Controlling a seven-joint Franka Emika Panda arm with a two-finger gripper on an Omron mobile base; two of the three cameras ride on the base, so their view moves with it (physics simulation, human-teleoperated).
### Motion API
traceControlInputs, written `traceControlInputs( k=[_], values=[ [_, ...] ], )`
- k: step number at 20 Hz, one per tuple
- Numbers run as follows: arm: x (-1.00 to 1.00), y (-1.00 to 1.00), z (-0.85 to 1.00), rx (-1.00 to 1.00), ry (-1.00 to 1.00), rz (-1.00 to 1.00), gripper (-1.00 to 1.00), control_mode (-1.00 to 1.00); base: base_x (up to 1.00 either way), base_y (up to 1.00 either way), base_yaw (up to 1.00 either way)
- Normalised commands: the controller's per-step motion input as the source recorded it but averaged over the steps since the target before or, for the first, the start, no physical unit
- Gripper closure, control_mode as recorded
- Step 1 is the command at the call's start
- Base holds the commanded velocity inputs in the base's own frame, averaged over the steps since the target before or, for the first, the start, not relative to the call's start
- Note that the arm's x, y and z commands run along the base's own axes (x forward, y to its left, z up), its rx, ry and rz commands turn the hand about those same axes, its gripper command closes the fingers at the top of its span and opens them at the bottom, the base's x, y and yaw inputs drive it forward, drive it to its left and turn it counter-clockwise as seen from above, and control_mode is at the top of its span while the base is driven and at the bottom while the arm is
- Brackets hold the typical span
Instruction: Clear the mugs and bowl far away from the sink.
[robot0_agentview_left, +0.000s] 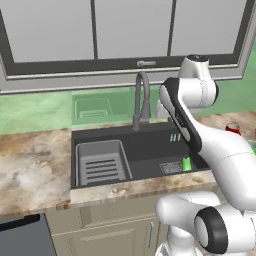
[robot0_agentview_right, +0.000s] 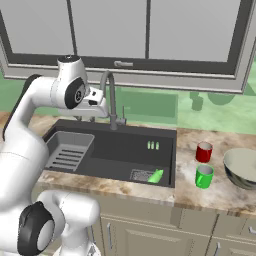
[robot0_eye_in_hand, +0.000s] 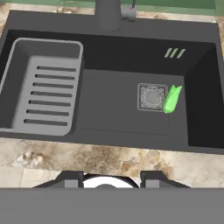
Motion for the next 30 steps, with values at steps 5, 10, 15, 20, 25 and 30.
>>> traceControlInputs(
  k=[5,10,15,20,25,30],
  values=[
    [-0.45,0.02,0.0,-0.01,-0.03,0.0,-1.0,-1.0,0.0,0.0,0.0],
    [-0.72,-0.06,-0.05,0.0,0.0,-0.09,-1.0,-1.0,0.0,0.0,0.0],
    [-0.83,-0.27,0.0,0.03,0.04,-0.13,-1.0,-1.0,0.0,0.0,0.0],
    [-0.48,-0.42,0.0,0.01,0.04,-0.12,-1.0,-1.0,0.0,0.0,0.0],
    [-0.14,-0.49,-0.03,-0.01,0.07,-0.08,-1.0,-1.0,0.0,0.0,0.0],
    [0.0,-0.44,-0.03,0.0,0.0,-0.01,-1.0,-1.0,0.0,0.0,0.0]
  ],
)
